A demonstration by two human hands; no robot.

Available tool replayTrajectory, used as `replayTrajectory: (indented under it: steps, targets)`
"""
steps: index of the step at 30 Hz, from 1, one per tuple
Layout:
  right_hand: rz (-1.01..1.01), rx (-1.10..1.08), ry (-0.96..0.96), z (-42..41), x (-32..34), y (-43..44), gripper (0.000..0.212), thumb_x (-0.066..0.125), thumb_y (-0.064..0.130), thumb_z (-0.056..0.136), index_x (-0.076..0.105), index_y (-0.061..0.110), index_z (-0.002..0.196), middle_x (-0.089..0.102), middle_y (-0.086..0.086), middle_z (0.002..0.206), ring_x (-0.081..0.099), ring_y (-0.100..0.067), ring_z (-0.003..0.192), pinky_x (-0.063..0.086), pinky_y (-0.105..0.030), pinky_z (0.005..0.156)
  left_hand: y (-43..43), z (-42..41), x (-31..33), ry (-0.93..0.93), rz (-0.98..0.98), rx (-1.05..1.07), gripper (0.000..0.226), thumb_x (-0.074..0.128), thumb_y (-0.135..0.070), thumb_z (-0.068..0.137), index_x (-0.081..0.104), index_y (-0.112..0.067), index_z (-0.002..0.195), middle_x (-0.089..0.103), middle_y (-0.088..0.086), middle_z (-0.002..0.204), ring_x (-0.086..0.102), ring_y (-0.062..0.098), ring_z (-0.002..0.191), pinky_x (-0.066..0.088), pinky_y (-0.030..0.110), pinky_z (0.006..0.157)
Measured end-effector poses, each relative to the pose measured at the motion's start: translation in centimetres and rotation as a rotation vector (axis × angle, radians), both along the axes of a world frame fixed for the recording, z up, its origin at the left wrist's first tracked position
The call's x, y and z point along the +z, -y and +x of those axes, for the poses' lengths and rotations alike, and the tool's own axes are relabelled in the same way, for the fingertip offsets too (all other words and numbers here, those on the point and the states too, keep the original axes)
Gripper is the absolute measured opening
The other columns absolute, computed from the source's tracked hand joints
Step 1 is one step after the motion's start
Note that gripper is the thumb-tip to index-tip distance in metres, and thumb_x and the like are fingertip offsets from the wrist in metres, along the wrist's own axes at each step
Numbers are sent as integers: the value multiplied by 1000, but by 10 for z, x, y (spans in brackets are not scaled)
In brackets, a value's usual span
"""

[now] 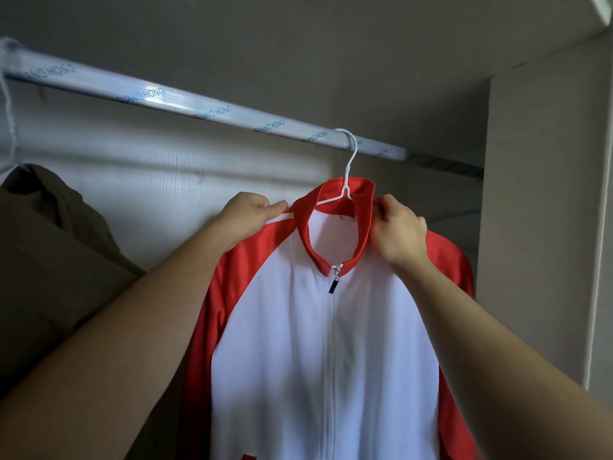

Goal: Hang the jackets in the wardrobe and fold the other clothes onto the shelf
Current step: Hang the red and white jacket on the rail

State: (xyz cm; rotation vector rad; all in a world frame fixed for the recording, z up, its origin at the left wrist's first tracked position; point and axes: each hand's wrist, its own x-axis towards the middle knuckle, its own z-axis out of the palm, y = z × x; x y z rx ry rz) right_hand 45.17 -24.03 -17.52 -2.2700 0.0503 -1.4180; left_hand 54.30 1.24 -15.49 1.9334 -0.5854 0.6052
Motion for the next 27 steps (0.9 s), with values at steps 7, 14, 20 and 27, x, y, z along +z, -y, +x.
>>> replayTrajectory:
  steps: [7,14,20,27]
  targets:
    - [-76,18,-60,-15,4,5,10,41,22,97,49,22,92,67,-7,94,58,-37,88,42,-42,80,-6,11,-15,170,75,348,68,50,-60,96,37,-10,51,34,0,43,40,23,51,30,33,52]
    - [-98,-48,-60,-30,-11,31,26,27,32,80,43,14,89,44,4,70,49,-38,76,35,-42,70,-16,32,-24,50,-67,303,61,63,-49,88,34,-16,46,24,-4,43,29,20,47,26,32,52]
    - [-30,-124,-90,-22,-14,45,33,35,36,104,47,14,83,61,-12,87,51,-39,86,38,-45,81,-17,34,-25,30,-56,333,59,58,-51,87,37,-15,46,28,-3,41,33,23,49,29,32,52]
    - [-80,-141,-46,-23,-22,43,40,34,42,106,48,14,80,57,-7,83,55,-37,87,42,-46,84,-45,41,-55,89,-197,403,62,41,-57,102,35,-13,58,40,2,55,39,21,54,33,33,54]
